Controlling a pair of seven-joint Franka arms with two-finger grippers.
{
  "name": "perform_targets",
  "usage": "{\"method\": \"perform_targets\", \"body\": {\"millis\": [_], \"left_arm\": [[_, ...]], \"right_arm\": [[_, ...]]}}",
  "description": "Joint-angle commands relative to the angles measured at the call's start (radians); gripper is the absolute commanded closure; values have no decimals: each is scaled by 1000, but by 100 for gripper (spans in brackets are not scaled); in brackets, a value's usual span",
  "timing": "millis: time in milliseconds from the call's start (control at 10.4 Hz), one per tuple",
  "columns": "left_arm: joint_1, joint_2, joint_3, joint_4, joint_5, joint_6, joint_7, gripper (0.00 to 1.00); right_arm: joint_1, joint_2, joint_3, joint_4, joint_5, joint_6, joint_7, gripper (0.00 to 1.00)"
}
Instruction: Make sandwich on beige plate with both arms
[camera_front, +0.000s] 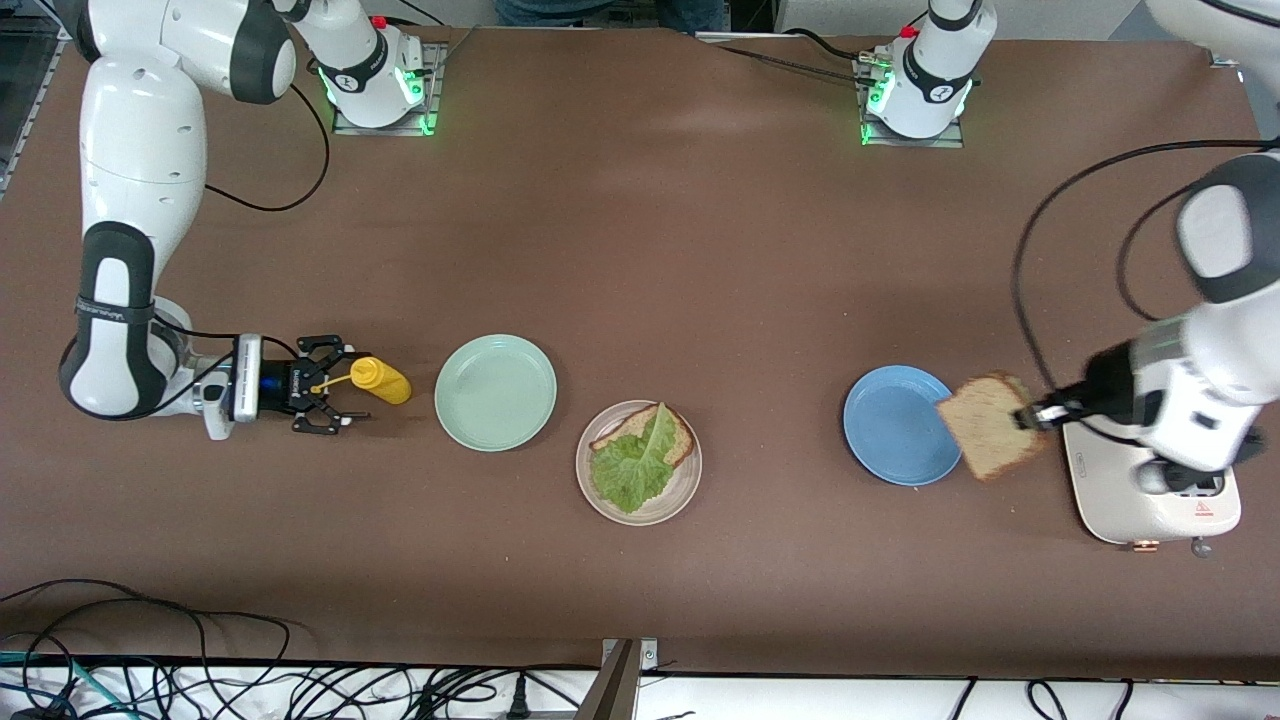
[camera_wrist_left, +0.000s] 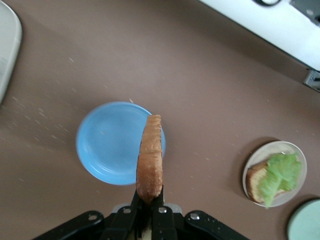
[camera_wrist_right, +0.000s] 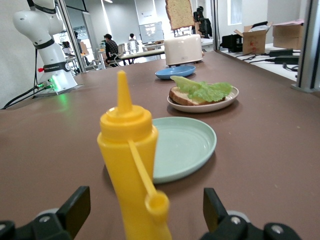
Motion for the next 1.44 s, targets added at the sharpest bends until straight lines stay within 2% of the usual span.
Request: {"method": "perform_targets", "body": {"millis": [0,289,578,771,867,963,1060,1156,1349], "left_arm": [[8,45,-84,7,-82,27,-114,100],[-97,116,-107,4,-204,258,-258,100],[-234,203,-107,3,-276,534,-363,100],[-311,246,-107,-3,-339,691,-368,100],[-337,271,-107,-2,-349,757,-368,100],[-358,292,-107,-2,-360,815,-368,100],[-386,315,-107,-2,-371,850,-368,100],[-395,332,-107,-2,-371,866,-368,100],[-397,352,-107,-5,-366,866,-365,100]], "right_arm": [[-29,-7,-34,35,-59,-11,70,0],[-29,-20,-140,131,-121,-50,283,0],[-25,-31,-232,240,-127,-228,549,0],[0,-54,-254,291,-130,-258,749,0],[15,-86,-263,291,-167,-244,829,0],[15,-129,-249,291,-237,-213,913,0],[15,-187,-201,289,-307,-143,1002,0],[14,-258,-124,285,-422,-74,1082,0],[11,-397,-9,266,-649,61,1273,0]]}}
